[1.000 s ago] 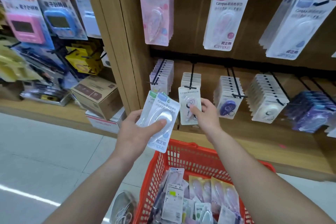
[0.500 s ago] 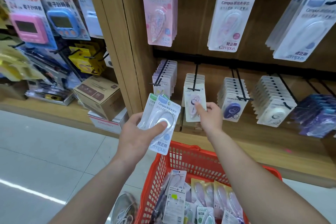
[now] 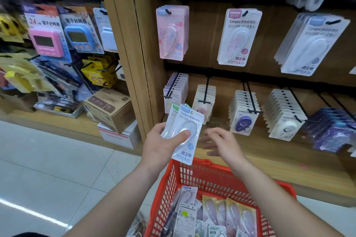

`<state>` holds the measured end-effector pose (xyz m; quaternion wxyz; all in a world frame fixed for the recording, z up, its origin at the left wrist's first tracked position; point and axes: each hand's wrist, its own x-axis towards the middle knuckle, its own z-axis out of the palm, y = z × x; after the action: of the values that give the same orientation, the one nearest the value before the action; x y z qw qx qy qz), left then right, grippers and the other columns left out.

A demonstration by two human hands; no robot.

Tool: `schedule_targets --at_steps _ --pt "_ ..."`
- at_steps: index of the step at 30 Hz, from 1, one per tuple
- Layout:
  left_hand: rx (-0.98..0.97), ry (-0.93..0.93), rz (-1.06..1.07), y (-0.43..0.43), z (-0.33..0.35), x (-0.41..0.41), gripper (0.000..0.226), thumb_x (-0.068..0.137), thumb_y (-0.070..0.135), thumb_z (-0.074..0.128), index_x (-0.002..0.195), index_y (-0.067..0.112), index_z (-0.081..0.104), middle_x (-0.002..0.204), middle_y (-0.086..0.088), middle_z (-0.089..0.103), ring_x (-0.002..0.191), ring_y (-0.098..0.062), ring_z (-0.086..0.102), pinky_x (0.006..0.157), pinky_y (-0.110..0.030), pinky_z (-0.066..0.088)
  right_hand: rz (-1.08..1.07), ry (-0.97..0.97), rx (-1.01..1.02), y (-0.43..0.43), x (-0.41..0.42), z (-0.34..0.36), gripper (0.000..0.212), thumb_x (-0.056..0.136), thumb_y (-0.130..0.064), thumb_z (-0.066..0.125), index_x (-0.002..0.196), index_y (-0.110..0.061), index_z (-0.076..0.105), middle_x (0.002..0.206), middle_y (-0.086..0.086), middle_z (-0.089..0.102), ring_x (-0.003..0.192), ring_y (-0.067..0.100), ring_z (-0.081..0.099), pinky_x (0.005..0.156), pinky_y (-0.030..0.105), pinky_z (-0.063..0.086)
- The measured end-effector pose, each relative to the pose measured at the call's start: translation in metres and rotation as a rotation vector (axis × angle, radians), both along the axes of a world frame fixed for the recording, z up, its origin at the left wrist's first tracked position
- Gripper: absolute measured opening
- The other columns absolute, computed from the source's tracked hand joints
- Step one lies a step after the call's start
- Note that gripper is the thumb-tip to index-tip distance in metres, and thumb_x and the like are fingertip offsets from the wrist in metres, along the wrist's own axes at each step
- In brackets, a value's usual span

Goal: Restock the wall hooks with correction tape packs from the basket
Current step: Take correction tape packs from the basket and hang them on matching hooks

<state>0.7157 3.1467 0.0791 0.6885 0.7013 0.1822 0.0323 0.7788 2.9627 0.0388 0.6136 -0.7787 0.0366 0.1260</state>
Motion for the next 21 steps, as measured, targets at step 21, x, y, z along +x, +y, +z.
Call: schedule_targets --at_steps 21 --pt "-0.03 -0.08 -0.239 -0.106 0.033 -0.026 0.017 0.103 0.038 0.058 0.117 0.029 0.058 0.116 0.0 0.072 0.1 -0.022 0.074 0.09 -0.046 0.06 -0.045 -0.097 0.198 -0.094 -0.082 0.081 0.025 0.109 -0.016 0.049 0.12 -0.01 0.069 0.103 0.008 0.079 0.092 0.027 0.077 0.074 0.037 0.064"
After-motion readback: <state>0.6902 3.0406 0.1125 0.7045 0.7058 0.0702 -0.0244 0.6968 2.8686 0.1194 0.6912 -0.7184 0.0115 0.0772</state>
